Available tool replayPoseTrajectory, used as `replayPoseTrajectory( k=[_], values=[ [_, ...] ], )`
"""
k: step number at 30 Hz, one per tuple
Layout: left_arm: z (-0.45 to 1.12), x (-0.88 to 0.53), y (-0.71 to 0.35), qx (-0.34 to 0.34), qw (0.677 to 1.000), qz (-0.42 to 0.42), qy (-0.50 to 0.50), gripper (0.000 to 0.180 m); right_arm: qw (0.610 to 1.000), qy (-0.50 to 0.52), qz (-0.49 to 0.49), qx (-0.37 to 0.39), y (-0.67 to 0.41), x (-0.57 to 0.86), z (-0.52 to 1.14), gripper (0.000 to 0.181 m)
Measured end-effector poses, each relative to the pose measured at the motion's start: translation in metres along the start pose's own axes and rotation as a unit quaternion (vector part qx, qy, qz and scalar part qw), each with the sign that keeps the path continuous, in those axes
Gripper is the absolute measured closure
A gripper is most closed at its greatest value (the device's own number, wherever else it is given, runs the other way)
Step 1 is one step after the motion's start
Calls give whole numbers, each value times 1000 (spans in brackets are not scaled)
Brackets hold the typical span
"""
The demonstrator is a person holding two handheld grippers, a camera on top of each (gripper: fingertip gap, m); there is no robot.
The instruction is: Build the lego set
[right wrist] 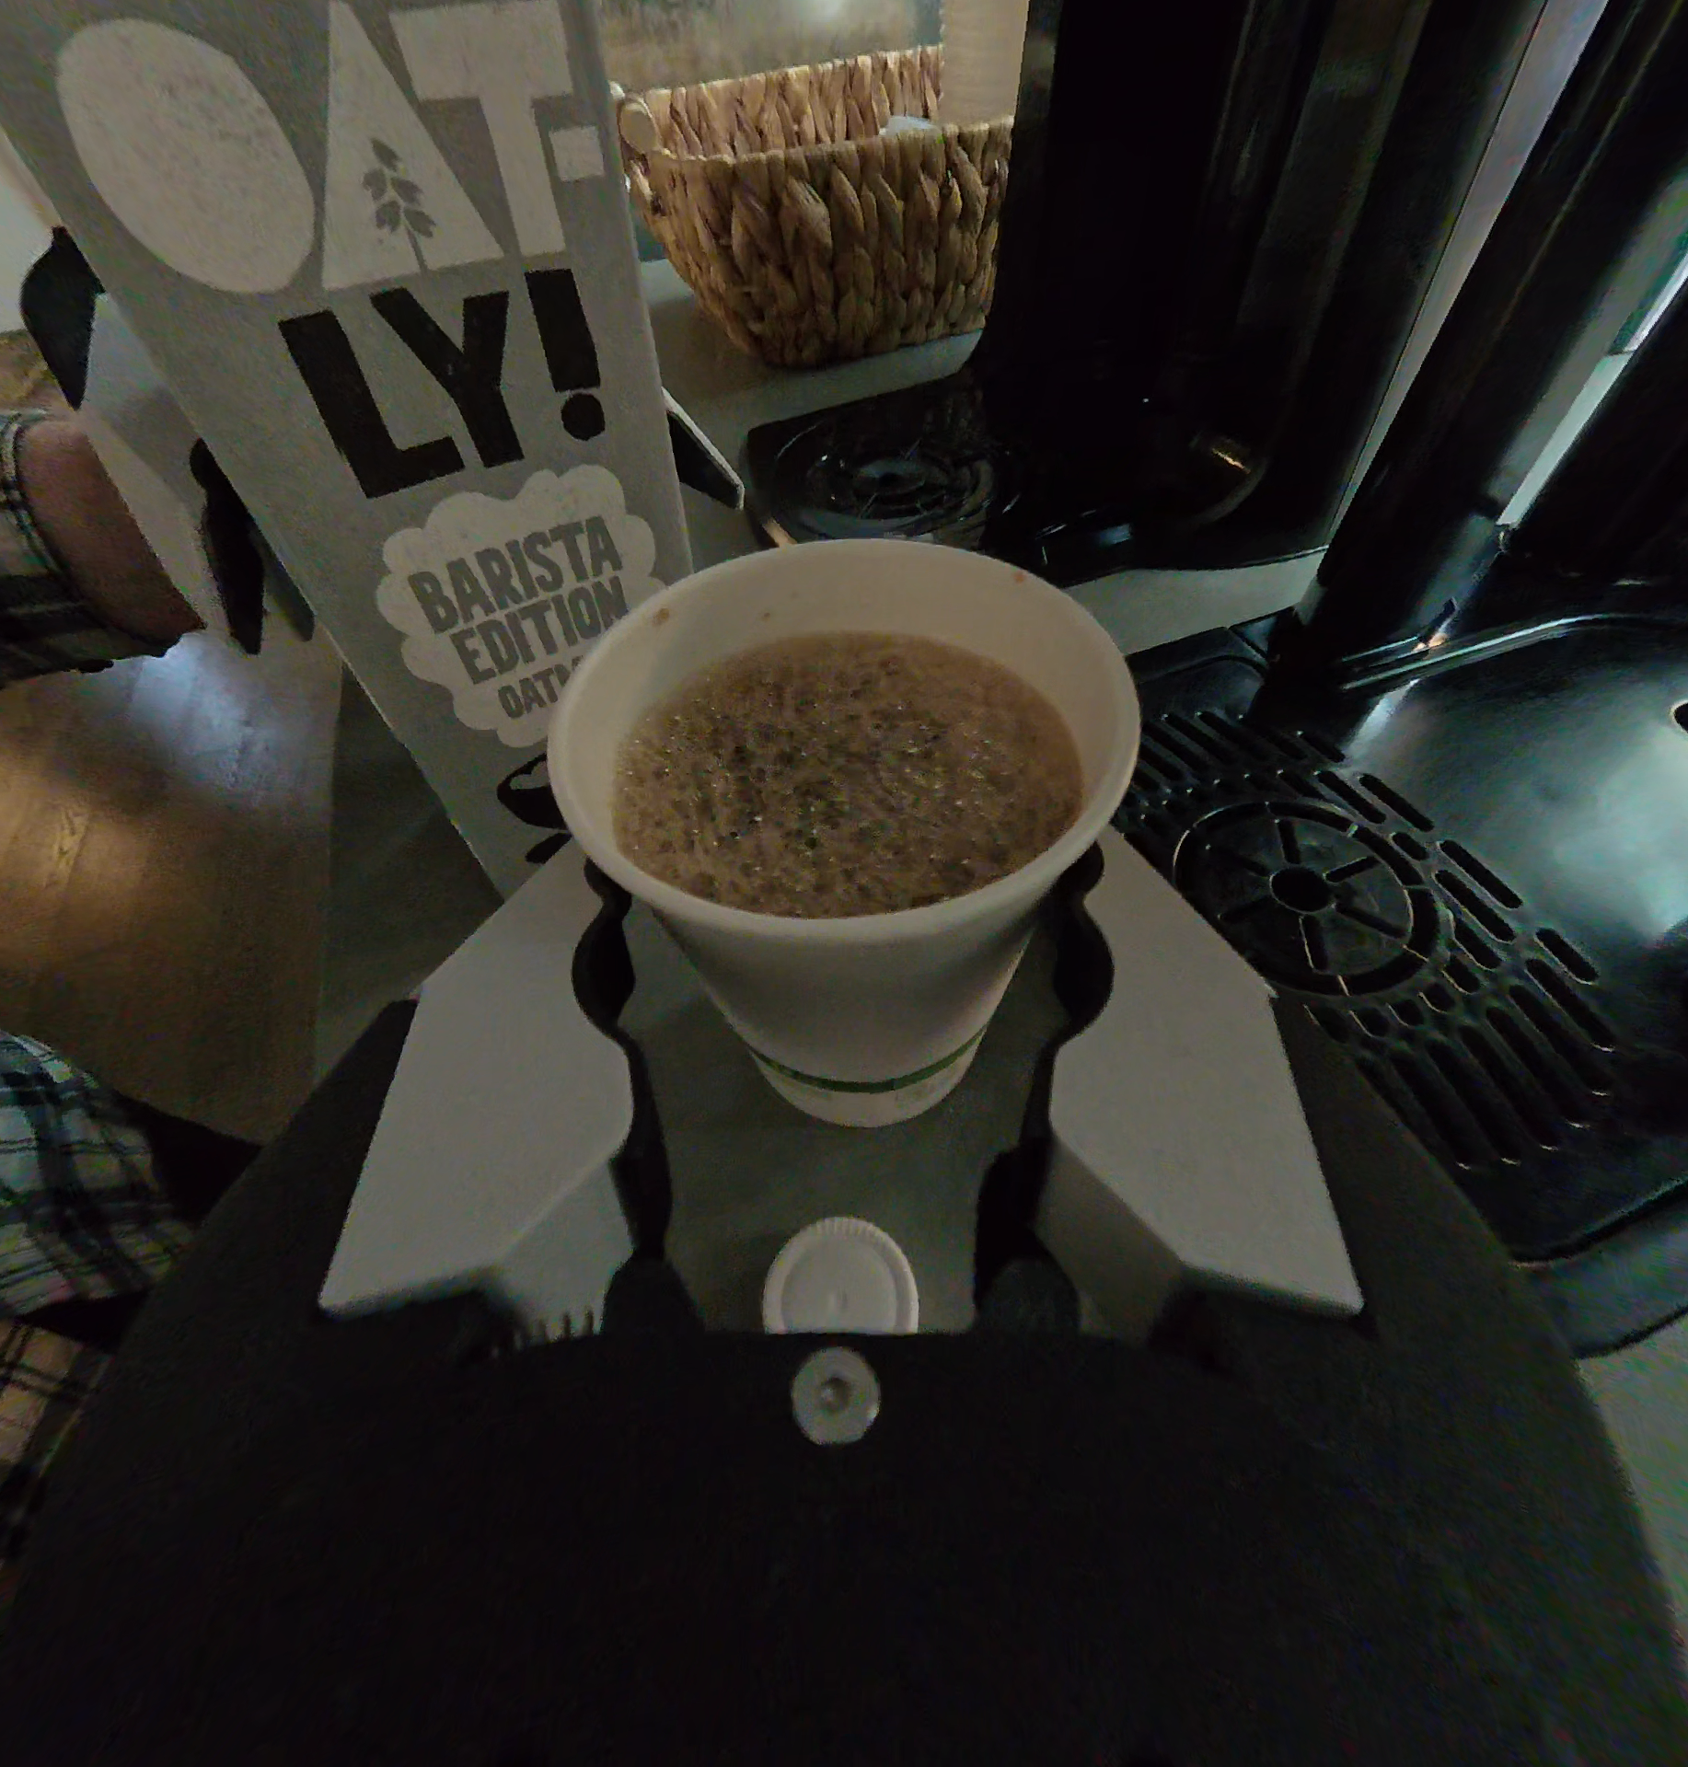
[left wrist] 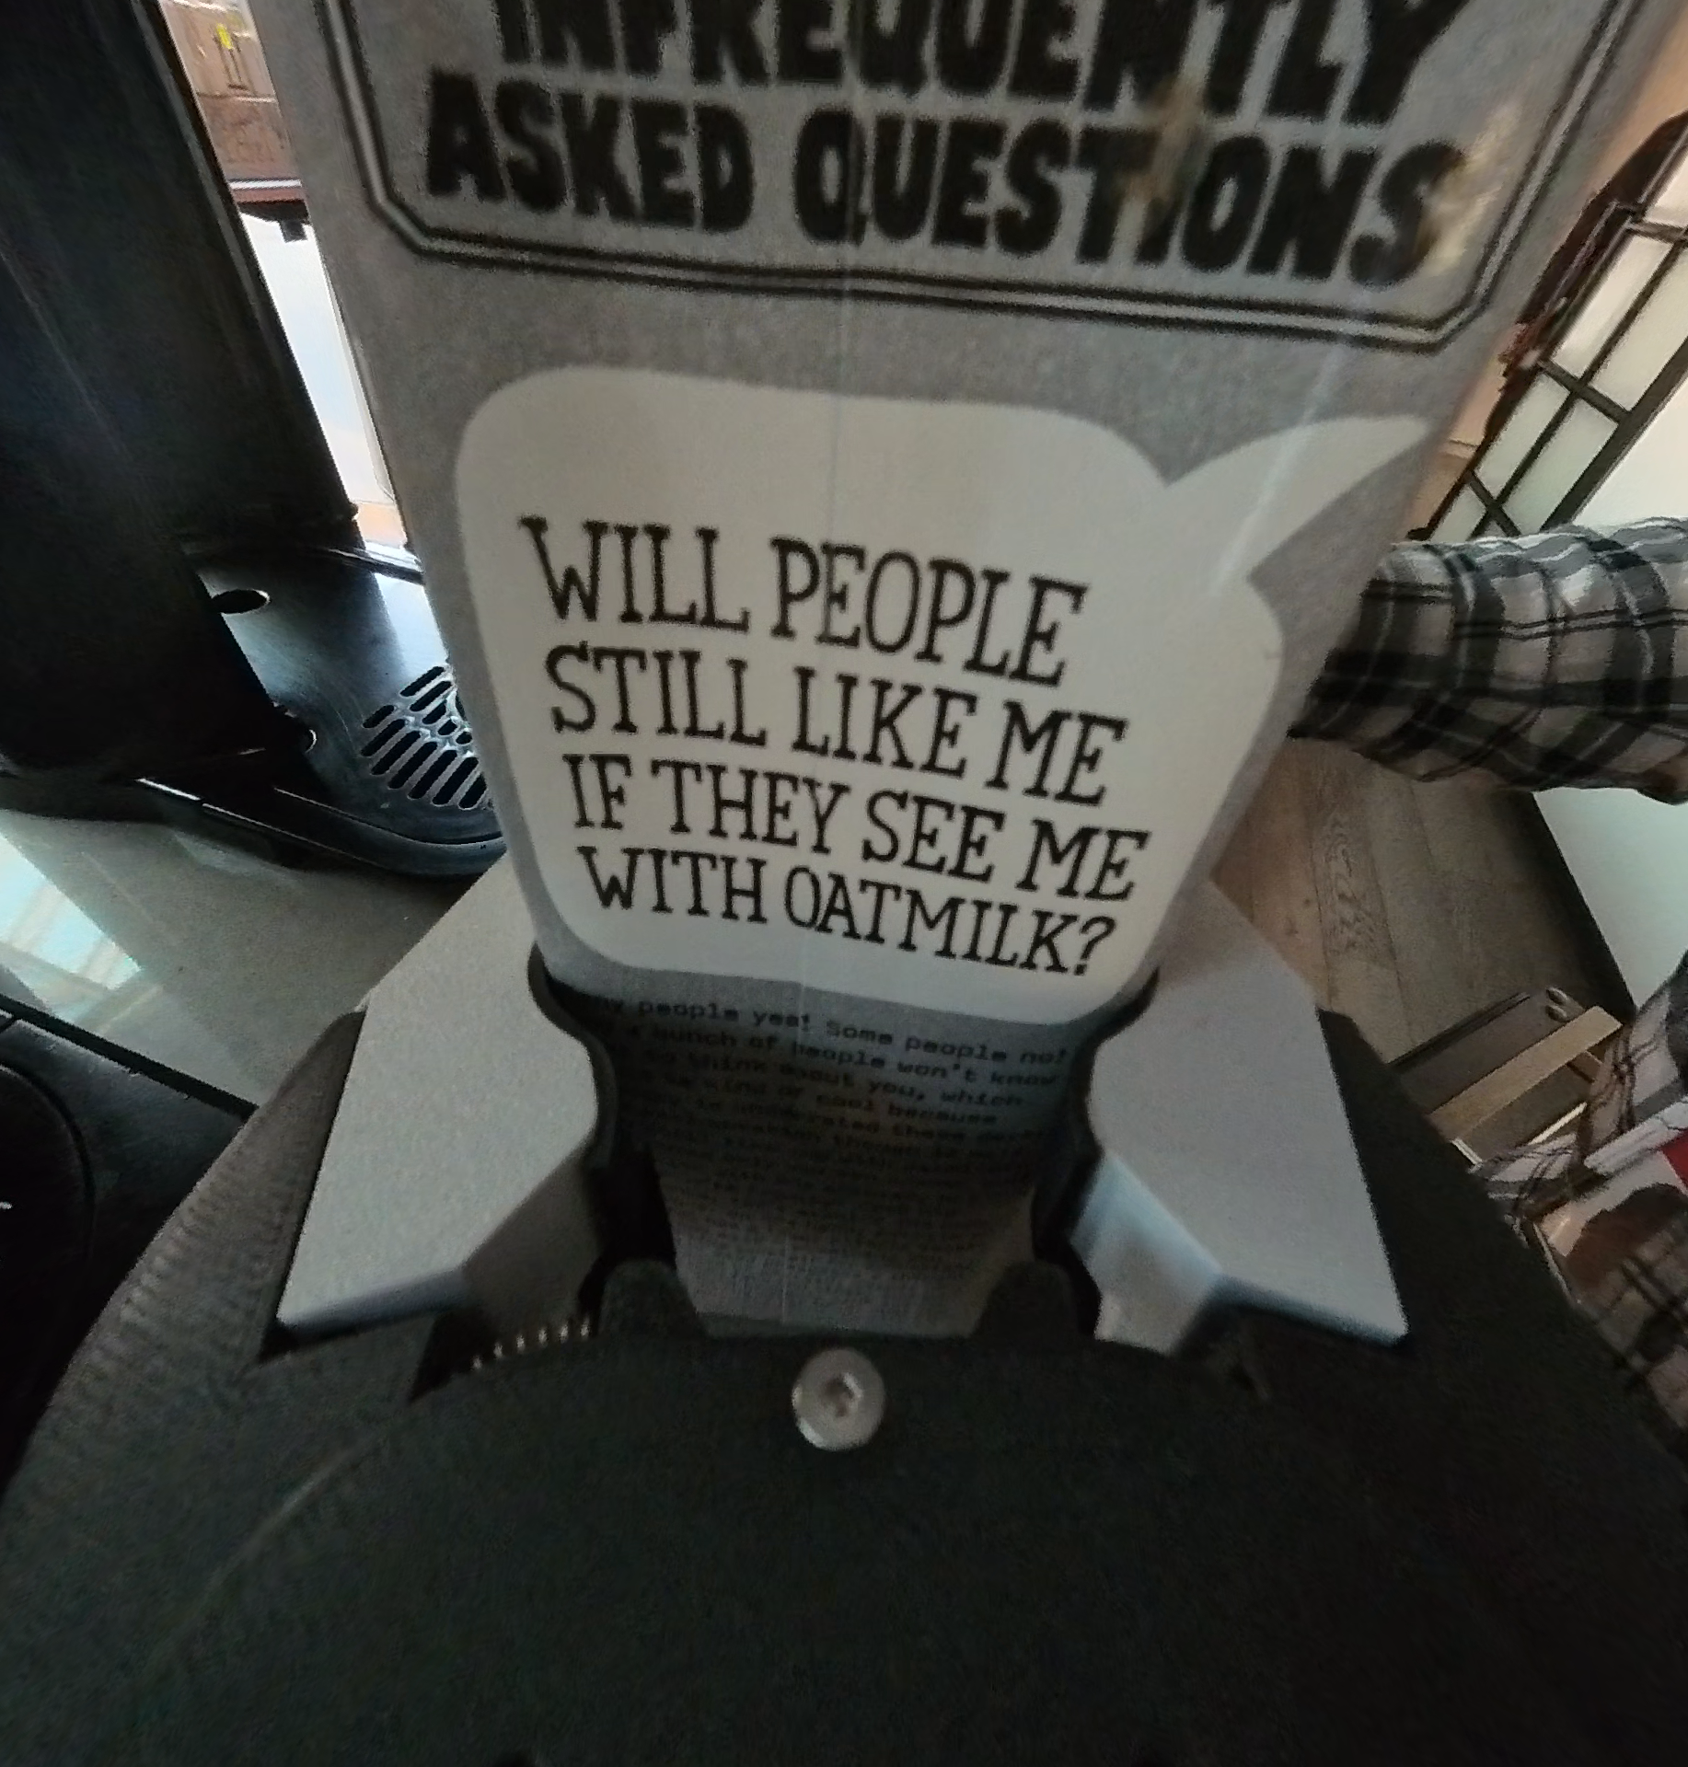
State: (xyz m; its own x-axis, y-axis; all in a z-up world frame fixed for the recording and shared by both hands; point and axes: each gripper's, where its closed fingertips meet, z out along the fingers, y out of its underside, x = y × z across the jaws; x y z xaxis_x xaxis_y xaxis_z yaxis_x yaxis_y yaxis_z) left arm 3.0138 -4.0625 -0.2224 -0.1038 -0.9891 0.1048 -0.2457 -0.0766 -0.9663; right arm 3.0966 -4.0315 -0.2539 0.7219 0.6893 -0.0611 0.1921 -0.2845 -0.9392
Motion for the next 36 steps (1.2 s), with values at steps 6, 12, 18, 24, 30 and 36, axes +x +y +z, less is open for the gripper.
replayPoseTrajectory(
  k=[6,12,18,24,30,36],
  values=[
    [-2,1,-2,-1,1000,9,-1,74,1000,14,-6,12,-7,0,-16,99],
    [-3,0,-1,-7,1000,16,-1,75,999,33,-12,5,-10,-2,-26,103],
    [-2,-1,-2,-6,1000,18,0,76,999,37,-1,12,-8,-5,-32,106],
    [-1,-3,-2,-1,1000,17,0,77,999,45,-3,11,-8,-7,-39,107],
    [-3,-5,0,3,1000,14,-6,77,994,98,-41,24,-29,-19,-65,112],
    [-3,-5,-1,10,999,-19,36,57,996,61,-40,45,-35,-55,-68,129]
  ],
)
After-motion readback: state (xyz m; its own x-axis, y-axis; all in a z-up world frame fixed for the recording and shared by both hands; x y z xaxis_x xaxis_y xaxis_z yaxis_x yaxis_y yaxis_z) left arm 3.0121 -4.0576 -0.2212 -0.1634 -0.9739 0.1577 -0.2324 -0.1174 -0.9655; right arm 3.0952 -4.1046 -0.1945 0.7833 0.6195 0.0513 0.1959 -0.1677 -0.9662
